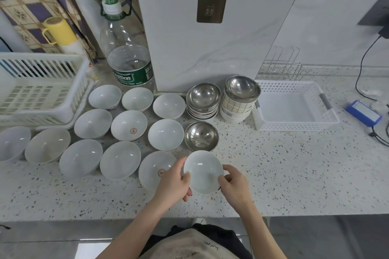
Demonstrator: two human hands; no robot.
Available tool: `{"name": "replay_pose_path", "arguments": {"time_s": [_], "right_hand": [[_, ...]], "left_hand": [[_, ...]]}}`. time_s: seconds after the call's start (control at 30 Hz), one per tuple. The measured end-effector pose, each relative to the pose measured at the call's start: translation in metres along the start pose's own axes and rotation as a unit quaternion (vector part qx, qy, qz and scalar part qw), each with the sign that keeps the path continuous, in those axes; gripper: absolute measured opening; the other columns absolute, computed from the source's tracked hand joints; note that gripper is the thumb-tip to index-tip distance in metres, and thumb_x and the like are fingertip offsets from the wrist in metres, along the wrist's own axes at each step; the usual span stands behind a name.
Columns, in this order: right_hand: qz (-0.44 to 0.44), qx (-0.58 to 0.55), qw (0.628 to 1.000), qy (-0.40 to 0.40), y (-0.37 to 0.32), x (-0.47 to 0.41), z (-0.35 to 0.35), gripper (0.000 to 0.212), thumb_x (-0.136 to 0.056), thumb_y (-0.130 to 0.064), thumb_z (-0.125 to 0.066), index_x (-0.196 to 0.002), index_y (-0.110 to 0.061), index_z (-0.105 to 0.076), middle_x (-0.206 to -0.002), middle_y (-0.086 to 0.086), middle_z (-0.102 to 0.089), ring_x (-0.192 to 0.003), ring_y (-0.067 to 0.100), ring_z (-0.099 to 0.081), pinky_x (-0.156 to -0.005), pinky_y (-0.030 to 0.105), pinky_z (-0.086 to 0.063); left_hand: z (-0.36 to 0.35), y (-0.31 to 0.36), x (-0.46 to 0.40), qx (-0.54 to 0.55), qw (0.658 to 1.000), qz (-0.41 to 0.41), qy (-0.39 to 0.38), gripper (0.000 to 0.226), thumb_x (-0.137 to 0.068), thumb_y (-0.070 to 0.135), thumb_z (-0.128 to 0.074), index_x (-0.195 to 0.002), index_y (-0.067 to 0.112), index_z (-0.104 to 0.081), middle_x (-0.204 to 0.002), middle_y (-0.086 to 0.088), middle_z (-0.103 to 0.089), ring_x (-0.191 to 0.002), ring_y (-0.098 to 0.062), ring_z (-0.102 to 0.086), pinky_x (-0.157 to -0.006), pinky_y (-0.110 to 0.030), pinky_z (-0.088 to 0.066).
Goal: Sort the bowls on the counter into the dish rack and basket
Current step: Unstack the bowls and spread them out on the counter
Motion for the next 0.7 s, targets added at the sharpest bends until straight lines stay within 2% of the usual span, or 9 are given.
{"name": "replay_pose_path", "arguments": {"time_s": [0.1,0.17,0.23,0.27,0.33,0.4,0.5,0.6,0.7], "right_hand": [[-0.007,0.007,1.0,0.006,0.008,-0.002,-0.002,0.031,-0.088,-0.01,-0.053,-0.116,-0.021,-0.061,-0.05,0.0,-0.055,-0.043,0.008,-0.043,-0.041,0.019,-0.036],[-0.01,0.014,1.0,0.007,0.012,-0.002,-0.004,0.031,-0.088,-0.01,-0.054,-0.116,-0.019,-0.061,-0.051,0.005,-0.059,-0.044,0.009,-0.046,-0.041,0.02,-0.038],[-0.013,0.022,1.0,0.016,0.015,-0.002,-0.004,0.03,-0.088,-0.01,-0.054,-0.116,-0.017,-0.062,-0.056,0.011,-0.065,-0.042,0.008,-0.047,-0.041,0.019,-0.039],[-0.014,0.026,0.999,0.02,0.017,-0.002,-0.003,0.03,-0.088,-0.01,-0.054,-0.116,-0.017,-0.062,-0.058,0.013,-0.066,-0.041,0.006,-0.047,-0.04,0.019,-0.038],[-0.014,0.029,0.999,0.019,0.019,-0.003,-0.004,0.031,-0.089,-0.012,-0.053,-0.118,-0.017,-0.061,-0.061,0.015,-0.066,-0.041,0.005,-0.045,-0.04,0.018,-0.038],[-0.013,0.035,0.999,0.014,0.019,-0.005,-0.006,0.031,-0.089,-0.013,-0.053,-0.119,-0.018,-0.061,-0.06,0.011,-0.067,-0.041,0.005,-0.047,-0.041,0.019,-0.04],[-0.008,0.049,0.999,0.011,0.019,-0.007,-0.007,0.032,-0.089,-0.013,-0.052,-0.12,-0.017,-0.06,-0.052,0.004,-0.059,-0.041,0.005,-0.044,-0.042,0.021,-0.039],[-0.001,0.063,0.998,0.009,0.016,-0.008,-0.007,0.031,-0.09,-0.013,-0.052,-0.119,-0.017,-0.059,-0.049,-0.004,-0.052,-0.041,0.005,-0.041,-0.043,0.023,-0.037],[0.005,0.069,0.998,-0.008,0.012,-0.01,-0.012,0.029,-0.091,-0.015,-0.051,-0.12,-0.019,-0.057,-0.053,0.003,-0.055,-0.046,0.012,-0.045,-0.046,0.028,-0.039]], "left_hand": [[-0.005,0.0,0.002,-0.097,0.995,0.003,-0.032,0.06,-0.093,0.044,-0.054,-0.146,0.038,-0.028,-0.081,0.007,-0.072,-0.06,-0.006,-0.069,-0.058,-0.034,-0.06],[-0.008,-0.002,0.003,-0.177,0.983,0.014,-0.054,0.084,-0.083,0.061,-0.057,-0.15,0.04,-0.011,-0.102,0.008,-0.071,-0.073,-0.009,-0.07,-0.07,-0.034,-0.059],[-0.01,-0.003,0.002,-0.228,0.972,0.011,-0.055,0.104,-0.077,0.066,-0.062,-0.153,0.039,0.004,-0.12,0.005,-0.066,-0.095,-0.015,-0.067,-0.08,-0.033,-0.055],[-0.011,-0.002,0.003,-0.235,0.971,0.005,-0.054,0.108,-0.075,0.064,-0.066,-0.152,0.04,0.006,-0.121,0.006,-0.064,-0.101,-0.015,-0.065,-0.082,-0.034,-0.054],[-0.012,0.0,0.003,-0.231,0.972,-0.008,-0.05,0.106,-0.072,0.058,-0.072,-0.147,0.044,0.002,-0.112,0.011,-0.064,-0.099,-0.014,-0.064,-0.08,-0.035,-0.056],[-0.011,0.0,0.003,-0.233,0.971,-0.011,-0.047,0.102,-0.07,0.053,-0.075,-0.145,0.046,-0.006,-0.102,0.015,-0.062,-0.093,-0.012,-0.064,-0.076,-0.035,-0.056],[-0.01,-0.002,0.001,-0.232,0.972,-0.01,-0.041,0.099,-0.068,0.05,-0.077,-0.144,0.049,-0.013,-0.103,0.015,-0.063,-0.093,-0.011,-0.063,-0.076,-0.036,-0.056],[-0.011,-0.004,0.0,-0.245,0.969,-0.009,-0.036,0.1,-0.069,0.05,-0.077,-0.145,0.047,-0.013,-0.103,0.012,-0.064,-0.092,-0.013,-0.064,-0.075,-0.036,-0.056],[-0.008,-0.008,-0.001,-0.255,0.967,-0.001,-0.028,0.101,-0.07,0.05,-0.075,-0.146,0.047,-0.01,-0.1,0.012,-0.063,-0.088,-0.013,-0.059,-0.069,-0.031,-0.052]]}}
Point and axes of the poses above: each hand's wrist, its own x-axis away from the middle knuckle, its own z-axis out of the back of the hand, y = z × x, the point moved 9 cm from there along -x, towards the middle knuckle
